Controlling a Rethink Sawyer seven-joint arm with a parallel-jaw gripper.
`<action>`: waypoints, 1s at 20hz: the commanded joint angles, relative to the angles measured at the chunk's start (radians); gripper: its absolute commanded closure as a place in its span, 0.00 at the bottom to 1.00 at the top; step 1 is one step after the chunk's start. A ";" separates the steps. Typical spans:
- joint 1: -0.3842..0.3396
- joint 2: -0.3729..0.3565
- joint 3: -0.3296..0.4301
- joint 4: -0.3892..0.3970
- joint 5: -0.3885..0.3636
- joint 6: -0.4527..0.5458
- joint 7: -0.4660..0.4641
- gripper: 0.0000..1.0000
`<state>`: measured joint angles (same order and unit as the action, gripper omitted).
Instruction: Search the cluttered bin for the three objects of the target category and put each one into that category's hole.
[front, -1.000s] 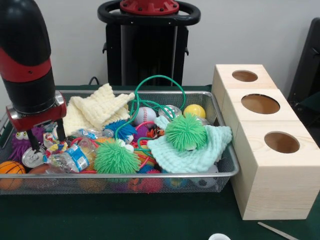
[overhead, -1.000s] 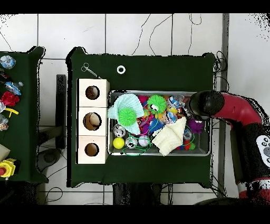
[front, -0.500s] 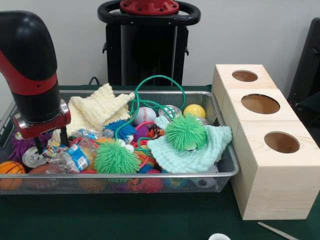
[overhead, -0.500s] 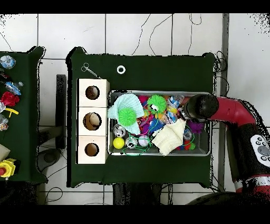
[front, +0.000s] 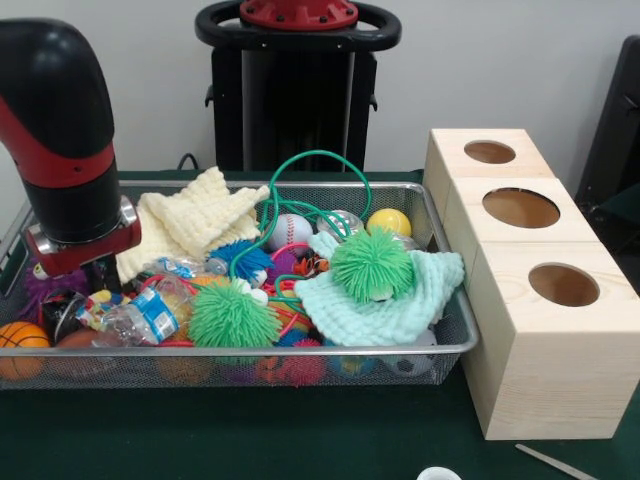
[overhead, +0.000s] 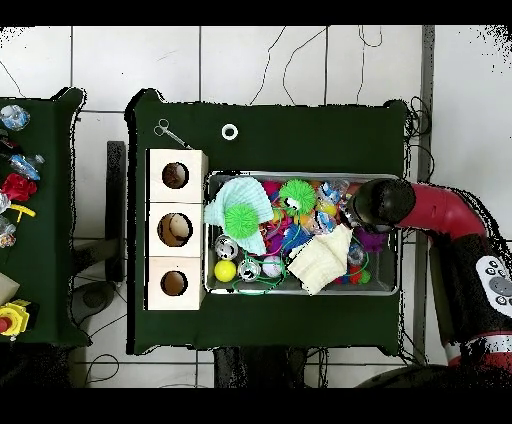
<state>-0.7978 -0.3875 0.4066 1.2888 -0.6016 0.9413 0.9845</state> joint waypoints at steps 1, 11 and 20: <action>0.031 -0.075 0.016 0.111 0.012 0.107 -0.092 1.00; 0.088 -0.219 0.023 0.135 0.040 0.194 -0.080 1.00; 0.132 -0.261 0.078 0.125 0.158 0.156 -0.002 1.00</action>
<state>-0.7054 -0.6073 0.4125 1.3420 -0.5154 1.0126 0.9845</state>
